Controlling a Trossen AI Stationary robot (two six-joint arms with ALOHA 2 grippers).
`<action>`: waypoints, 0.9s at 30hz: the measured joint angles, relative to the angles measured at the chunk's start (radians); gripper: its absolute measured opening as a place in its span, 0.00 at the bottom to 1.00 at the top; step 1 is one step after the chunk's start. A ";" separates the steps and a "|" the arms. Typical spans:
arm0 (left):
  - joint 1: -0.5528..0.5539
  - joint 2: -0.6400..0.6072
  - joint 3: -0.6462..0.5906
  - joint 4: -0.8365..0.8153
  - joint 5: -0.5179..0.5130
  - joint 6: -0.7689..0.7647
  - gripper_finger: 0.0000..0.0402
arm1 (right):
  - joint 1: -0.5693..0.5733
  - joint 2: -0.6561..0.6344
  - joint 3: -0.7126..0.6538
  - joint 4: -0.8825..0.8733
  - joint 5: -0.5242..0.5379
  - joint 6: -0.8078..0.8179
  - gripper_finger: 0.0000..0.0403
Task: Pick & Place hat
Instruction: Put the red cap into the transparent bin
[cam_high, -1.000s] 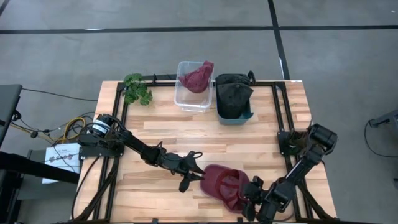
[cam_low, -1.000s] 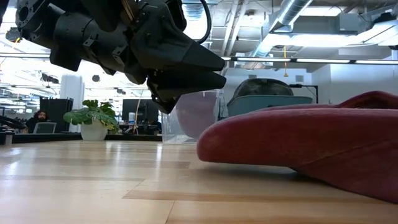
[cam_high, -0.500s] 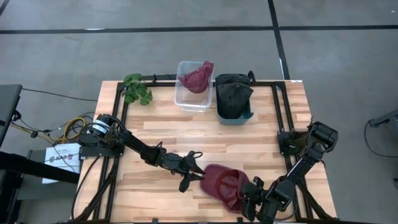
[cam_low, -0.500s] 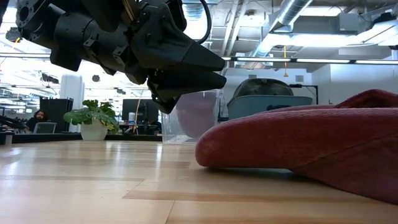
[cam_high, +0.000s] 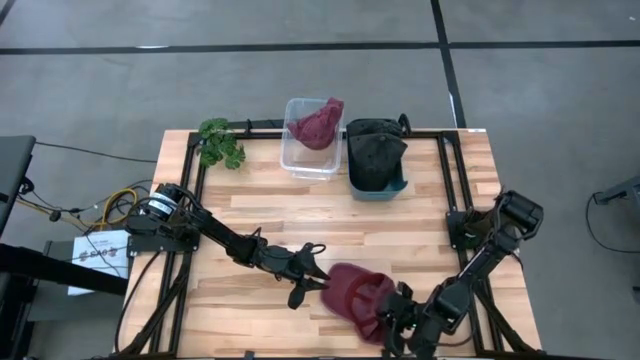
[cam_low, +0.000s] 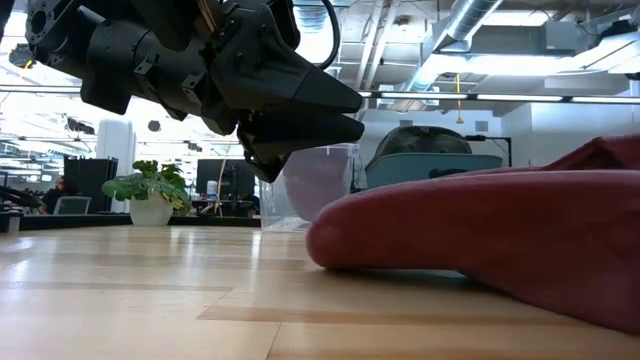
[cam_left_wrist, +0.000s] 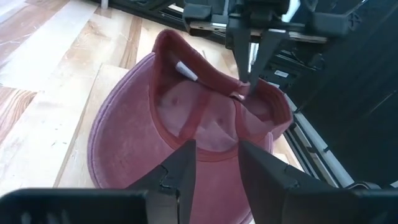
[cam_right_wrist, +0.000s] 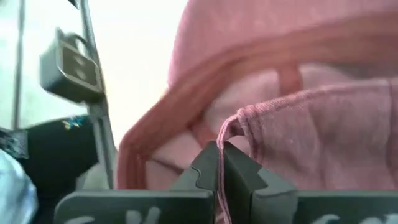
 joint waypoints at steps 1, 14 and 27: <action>0.000 0.000 0.000 0.000 0.000 0.000 0.29 | -0.013 -0.001 0.001 0.021 0.001 -0.024 0.02; 0.000 0.000 0.000 0.000 0.000 0.000 0.29 | -0.171 -0.008 0.062 0.060 0.002 -0.253 0.00; 0.001 -0.007 0.000 0.006 0.115 0.017 0.29 | -0.211 -0.041 0.070 0.008 0.079 -0.273 0.00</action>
